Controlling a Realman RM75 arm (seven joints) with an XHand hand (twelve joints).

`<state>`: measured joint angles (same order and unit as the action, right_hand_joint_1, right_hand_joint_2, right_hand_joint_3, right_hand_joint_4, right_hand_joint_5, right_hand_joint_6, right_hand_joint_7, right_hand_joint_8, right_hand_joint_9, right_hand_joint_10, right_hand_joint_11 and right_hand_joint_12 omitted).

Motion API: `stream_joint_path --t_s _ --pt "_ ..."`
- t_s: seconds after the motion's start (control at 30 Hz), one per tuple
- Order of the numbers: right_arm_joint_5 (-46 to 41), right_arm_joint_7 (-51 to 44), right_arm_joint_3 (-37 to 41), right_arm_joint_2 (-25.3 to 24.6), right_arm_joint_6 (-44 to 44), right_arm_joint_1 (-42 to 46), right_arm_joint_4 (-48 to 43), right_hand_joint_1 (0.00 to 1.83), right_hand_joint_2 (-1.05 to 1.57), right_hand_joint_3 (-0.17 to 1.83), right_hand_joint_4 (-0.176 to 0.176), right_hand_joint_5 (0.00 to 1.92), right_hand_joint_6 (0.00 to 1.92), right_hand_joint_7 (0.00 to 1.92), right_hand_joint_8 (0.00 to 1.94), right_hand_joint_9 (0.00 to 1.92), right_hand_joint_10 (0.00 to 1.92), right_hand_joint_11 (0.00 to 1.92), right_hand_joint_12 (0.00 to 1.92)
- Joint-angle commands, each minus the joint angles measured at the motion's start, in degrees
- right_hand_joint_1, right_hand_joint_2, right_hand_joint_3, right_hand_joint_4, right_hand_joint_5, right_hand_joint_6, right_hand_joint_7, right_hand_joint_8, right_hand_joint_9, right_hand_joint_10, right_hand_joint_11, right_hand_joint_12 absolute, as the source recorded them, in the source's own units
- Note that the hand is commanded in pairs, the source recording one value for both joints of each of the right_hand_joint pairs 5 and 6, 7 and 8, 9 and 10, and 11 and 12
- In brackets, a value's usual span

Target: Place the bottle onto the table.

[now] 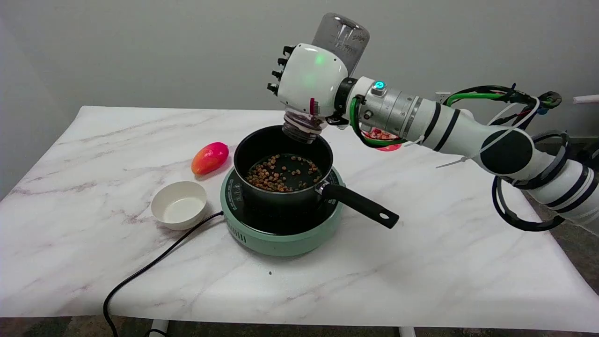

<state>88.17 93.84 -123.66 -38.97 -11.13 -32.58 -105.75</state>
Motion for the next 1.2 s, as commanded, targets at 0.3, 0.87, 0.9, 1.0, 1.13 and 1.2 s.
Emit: stream_joint_path --t_s 0.3,0.87,0.9,1.0,1.13,1.2 --pt "-25.1 7.9 4.5 0.4 13.3 3.6 0.4 1.48 0.51 0.81 0.0 1.84 1.84 1.72 1.72 1.23 1.23 1.07 1.07" --pt "-75.5 16.1 51.8 -7.7 0.7 33.5 19.4 1.49 0.46 0.83 0.0 1.85 1.85 1.73 1.73 1.23 1.23 1.06 1.06" --pt "-79.1 15.8 53.1 -9.3 -3.7 33.9 22.9 1.48 0.49 0.81 0.0 1.86 1.86 1.74 1.74 1.23 1.23 1.07 1.07" --pt "-86.4 14.1 54.9 -12.3 -15.1 33.8 34.2 1.48 0.55 0.77 0.0 1.88 1.88 1.76 1.76 1.25 1.25 1.08 1.08" --pt "-92.9 12.0 53.6 -13.2 -20.8 33.6 42.9 1.48 0.65 0.72 0.0 1.92 1.92 1.8 1.8 1.28 1.28 1.12 1.12" --pt "-95.9 11.9 52.3 -13.2 -21.4 33.6 44.9 1.49 0.68 0.7 0.0 1.92 1.92 1.81 1.81 1.3 1.3 1.14 1.14"
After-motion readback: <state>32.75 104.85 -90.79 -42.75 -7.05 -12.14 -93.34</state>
